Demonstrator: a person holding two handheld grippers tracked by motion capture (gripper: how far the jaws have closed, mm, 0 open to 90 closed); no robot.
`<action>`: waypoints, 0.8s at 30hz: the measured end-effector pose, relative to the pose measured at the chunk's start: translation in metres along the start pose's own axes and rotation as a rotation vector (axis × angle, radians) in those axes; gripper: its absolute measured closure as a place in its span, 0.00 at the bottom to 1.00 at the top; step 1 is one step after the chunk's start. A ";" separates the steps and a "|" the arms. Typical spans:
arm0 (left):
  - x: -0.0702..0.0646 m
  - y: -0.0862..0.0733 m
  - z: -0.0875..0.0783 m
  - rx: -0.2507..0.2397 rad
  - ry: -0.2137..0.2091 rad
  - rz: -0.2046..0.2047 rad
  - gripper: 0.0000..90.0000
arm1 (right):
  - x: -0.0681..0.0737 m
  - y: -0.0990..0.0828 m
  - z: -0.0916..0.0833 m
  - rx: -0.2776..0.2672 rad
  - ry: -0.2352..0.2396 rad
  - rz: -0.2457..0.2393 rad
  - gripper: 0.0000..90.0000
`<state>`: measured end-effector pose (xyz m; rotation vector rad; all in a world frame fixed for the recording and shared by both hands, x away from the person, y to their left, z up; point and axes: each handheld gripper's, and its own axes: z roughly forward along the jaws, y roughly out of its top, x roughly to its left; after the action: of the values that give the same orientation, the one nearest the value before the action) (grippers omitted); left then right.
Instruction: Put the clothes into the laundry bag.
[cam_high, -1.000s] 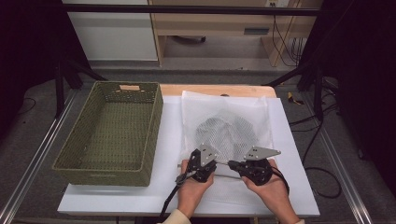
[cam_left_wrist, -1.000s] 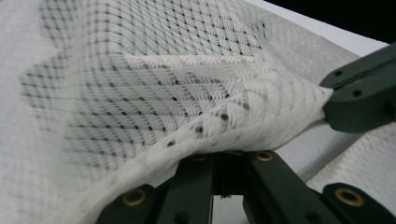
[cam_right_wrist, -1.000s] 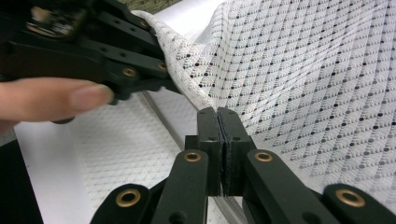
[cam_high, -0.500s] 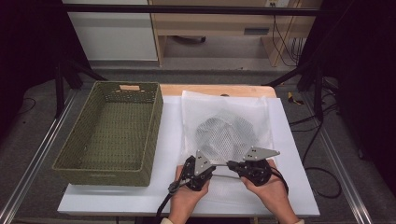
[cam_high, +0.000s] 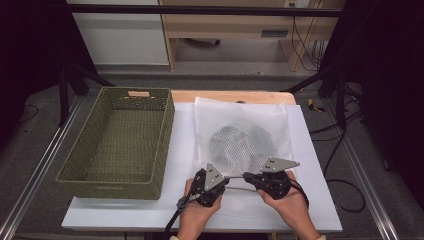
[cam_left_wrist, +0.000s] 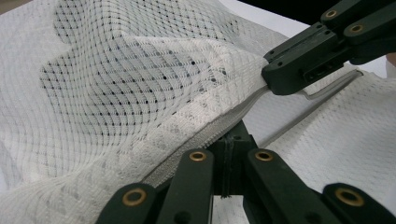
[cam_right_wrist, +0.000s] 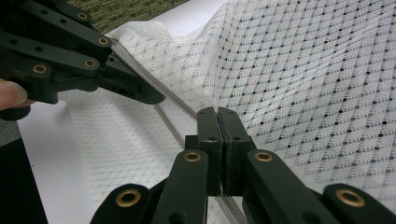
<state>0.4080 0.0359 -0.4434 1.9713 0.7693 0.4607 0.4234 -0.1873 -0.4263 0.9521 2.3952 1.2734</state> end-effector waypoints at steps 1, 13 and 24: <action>0.000 0.000 -0.001 0.001 -0.001 0.003 1.00 | 0.000 0.000 0.000 0.001 -0.001 0.000 0.99; 0.001 -0.007 0.000 0.012 -0.009 -0.012 1.00 | 0.001 0.002 -0.001 -0.016 0.011 0.010 0.99; -0.002 -0.016 0.009 0.034 -0.019 -0.015 1.00 | 0.000 0.002 -0.004 -0.032 0.028 0.026 0.99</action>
<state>0.4069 0.0343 -0.4619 1.9968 0.7846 0.4223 0.4222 -0.1884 -0.4222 0.9651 2.3841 1.3385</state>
